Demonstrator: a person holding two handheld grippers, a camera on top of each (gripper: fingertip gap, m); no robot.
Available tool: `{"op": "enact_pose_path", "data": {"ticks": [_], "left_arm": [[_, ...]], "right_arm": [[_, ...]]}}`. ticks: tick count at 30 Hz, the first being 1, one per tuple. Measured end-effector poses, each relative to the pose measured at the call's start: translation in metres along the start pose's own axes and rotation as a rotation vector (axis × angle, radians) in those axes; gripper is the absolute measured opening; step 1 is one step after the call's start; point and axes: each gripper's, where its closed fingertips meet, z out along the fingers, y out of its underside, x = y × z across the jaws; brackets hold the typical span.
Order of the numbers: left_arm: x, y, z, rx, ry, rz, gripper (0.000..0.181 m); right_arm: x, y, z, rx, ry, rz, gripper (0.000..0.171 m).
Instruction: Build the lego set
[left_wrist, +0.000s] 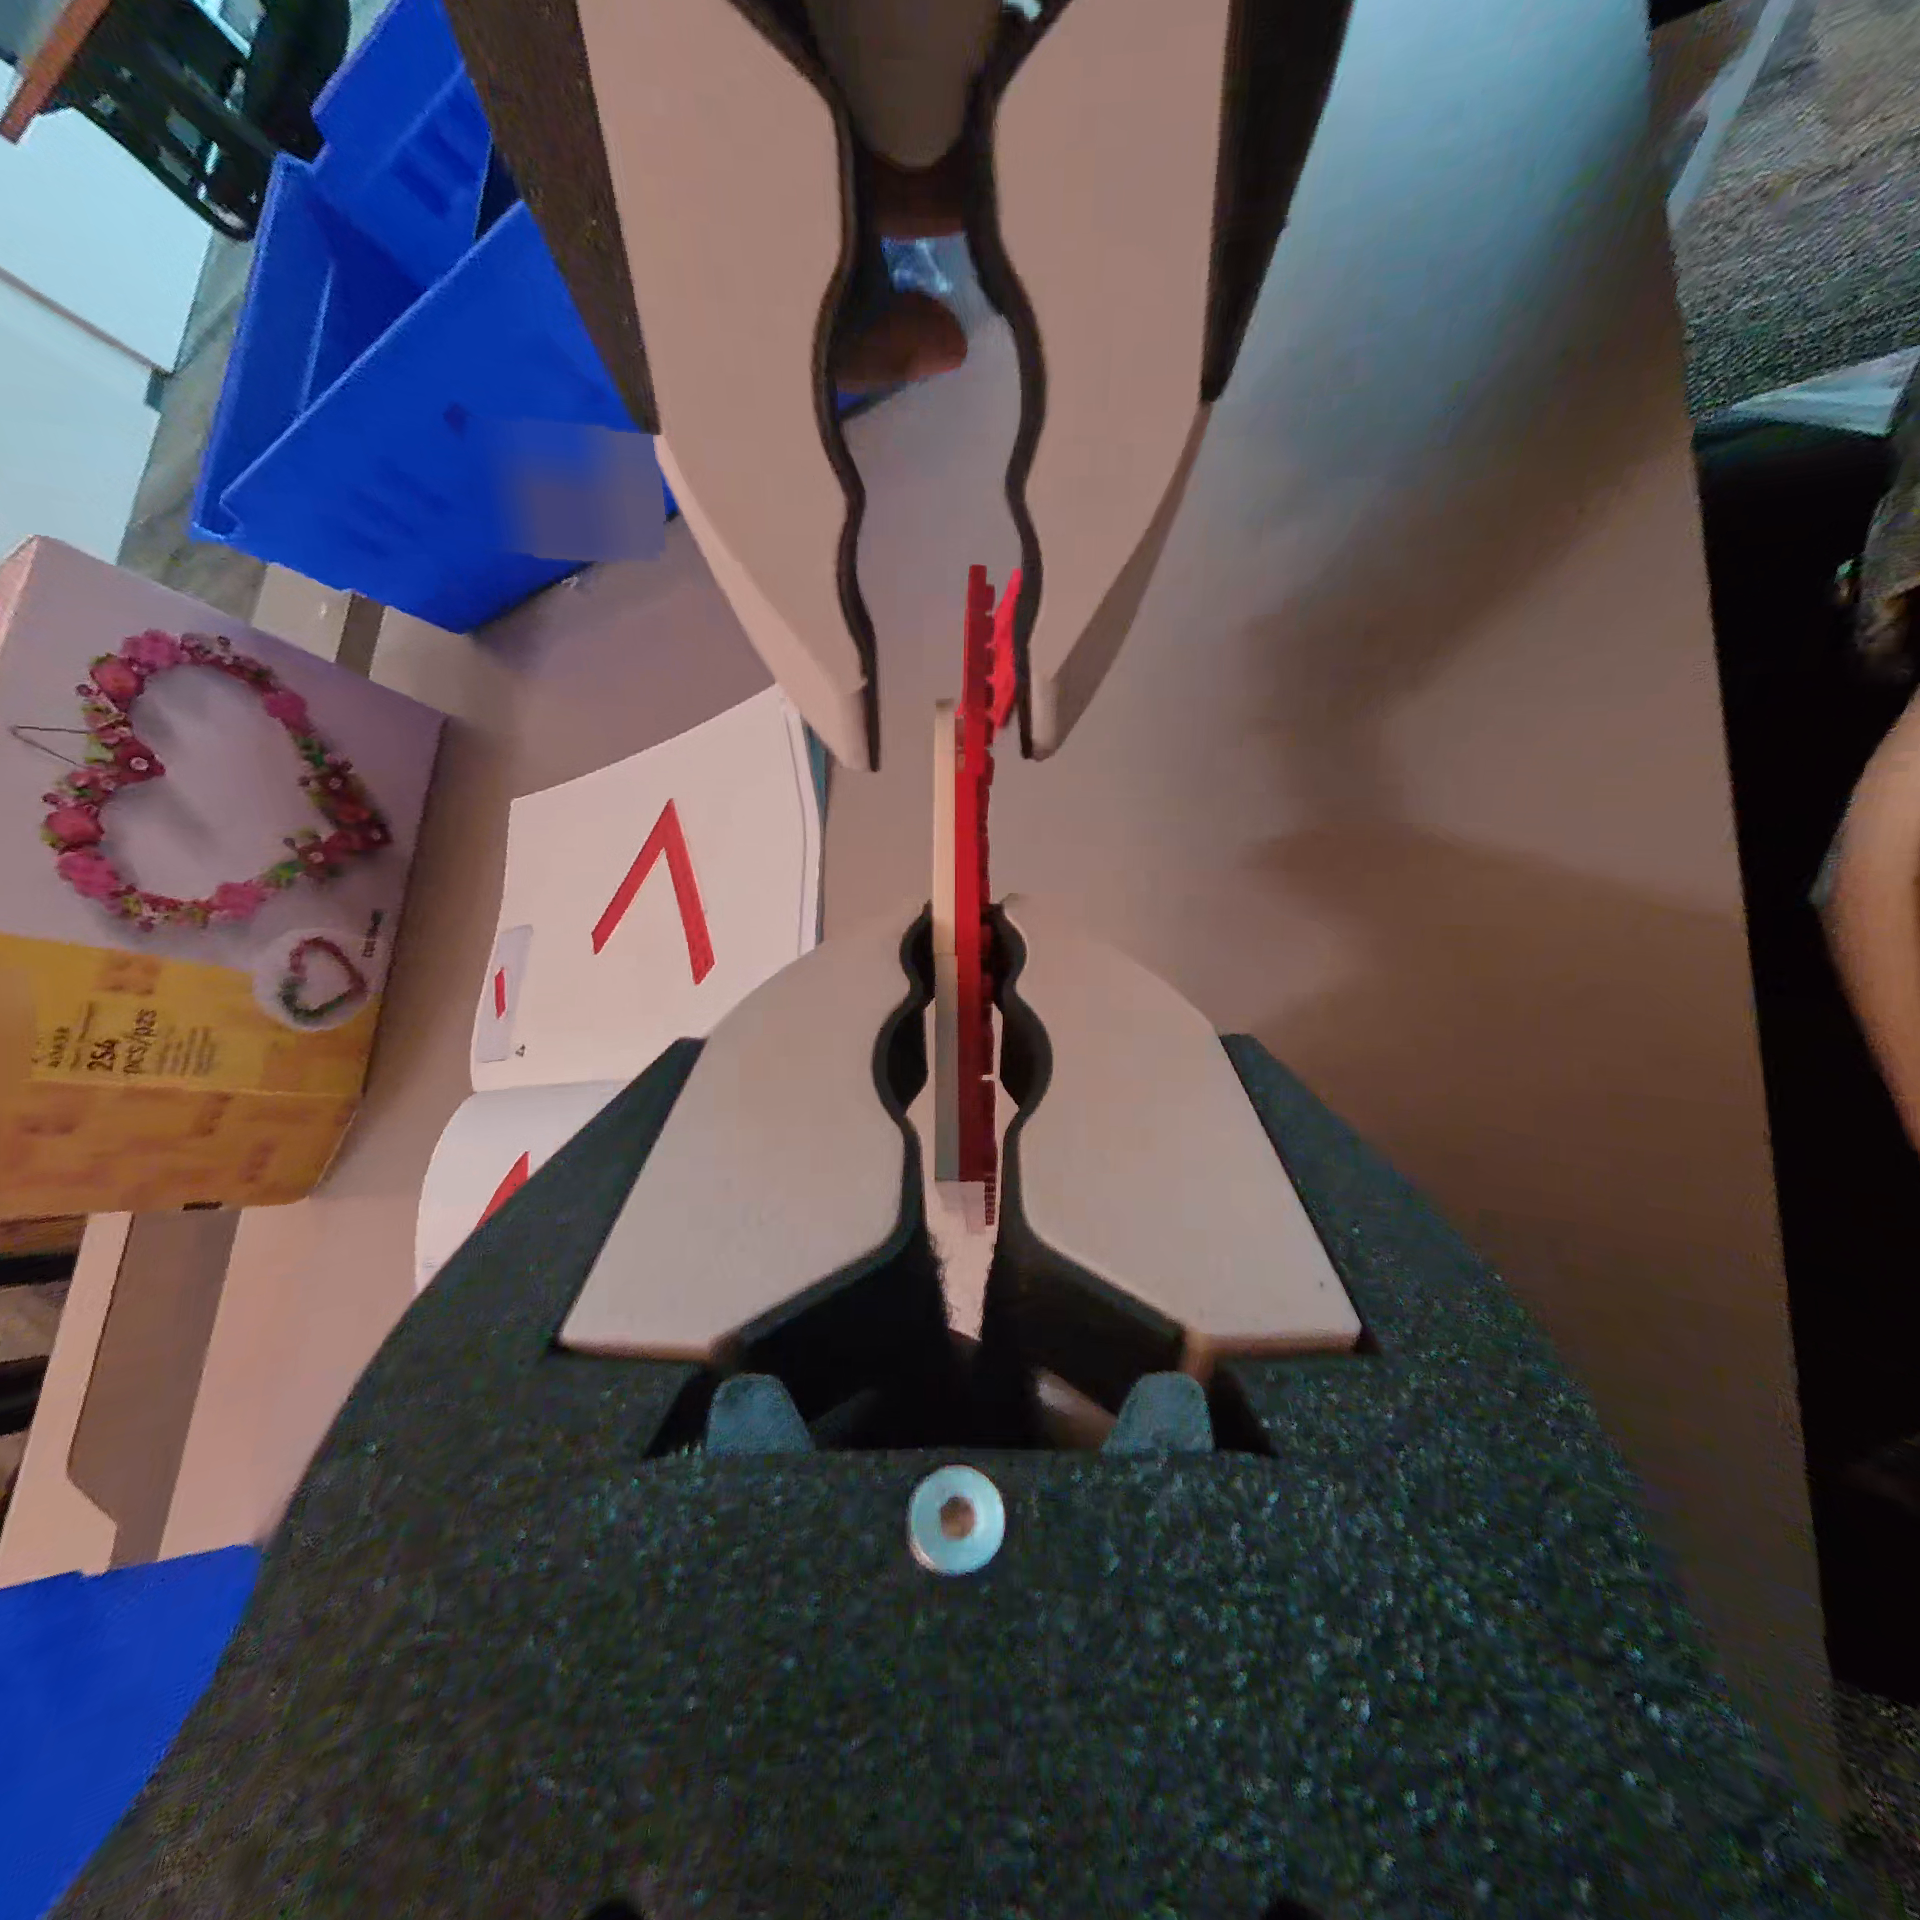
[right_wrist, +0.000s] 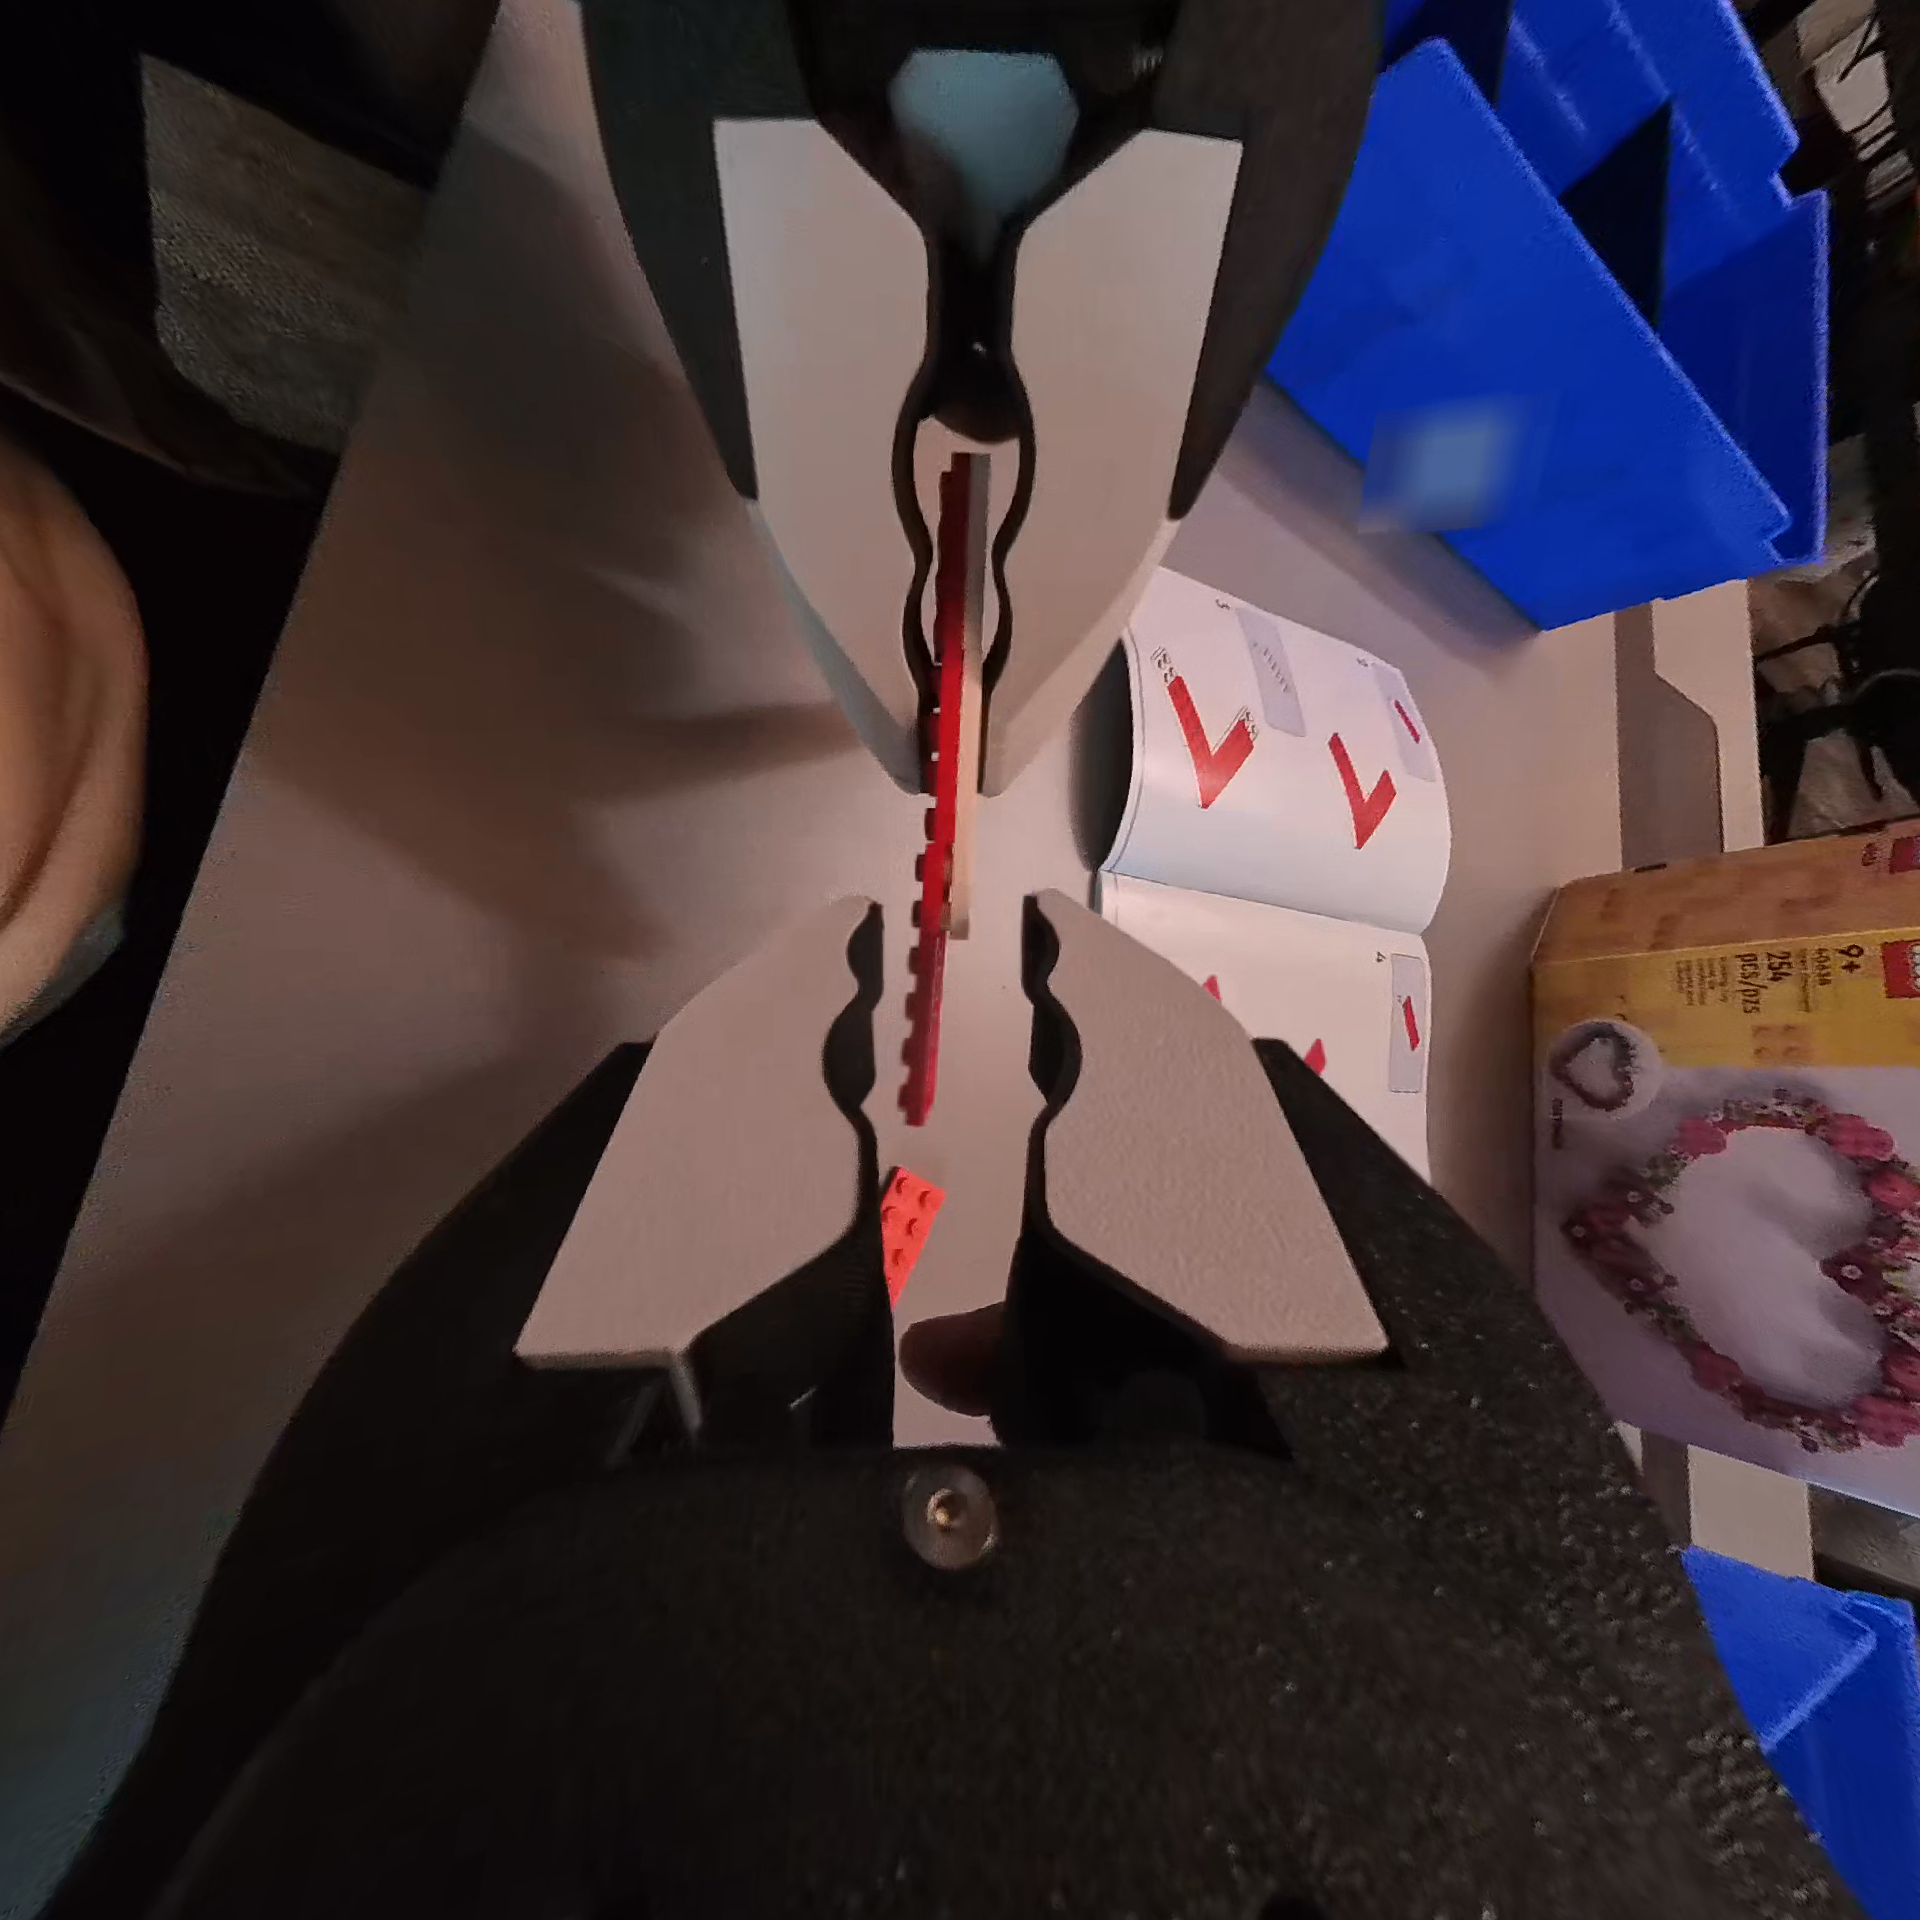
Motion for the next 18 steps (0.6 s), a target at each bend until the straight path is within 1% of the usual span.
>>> {"op": "enact_pose_path", "data": {"ticks": [1, 2, 3, 8, 13, 18], "left_arm": [[0.000, 0.001, 0.000, -0.006, 0.002, 0.003, 0.008], [0.001, 0.000, 0.000, -0.004, 0.003, 0.006, 0.007], [0.001, 0.000, -0.001, -0.003, 0.001, 0.008, 0.007], [0.003, -0.001, 0.001, -0.011, 0.002, 0.037, 0.008], [-0.005, -0.009, 0.001, 0.003, -0.085, 0.072, 0.017], [-0.005, -0.017, 0.009, -0.007, -0.157, 0.135, 0.016]], "right_arm": [[-0.001, 0.000, 0.001, -0.006, 0.005, -0.003, 0.022], [-0.001, -0.001, 0.001, -0.012, 0.013, -0.014, 0.015], [-0.002, 0.000, 0.002, -0.019, 0.014, -0.028, 0.011], [-0.003, 0.002, 0.002, -0.044, 0.024, -0.053, 0.009], [-0.001, 0.003, 0.002, -0.079, 0.046, -0.042, 0.008], [0.004, 0.001, 0.001, -0.089, 0.092, -0.007, 0.008]]}}
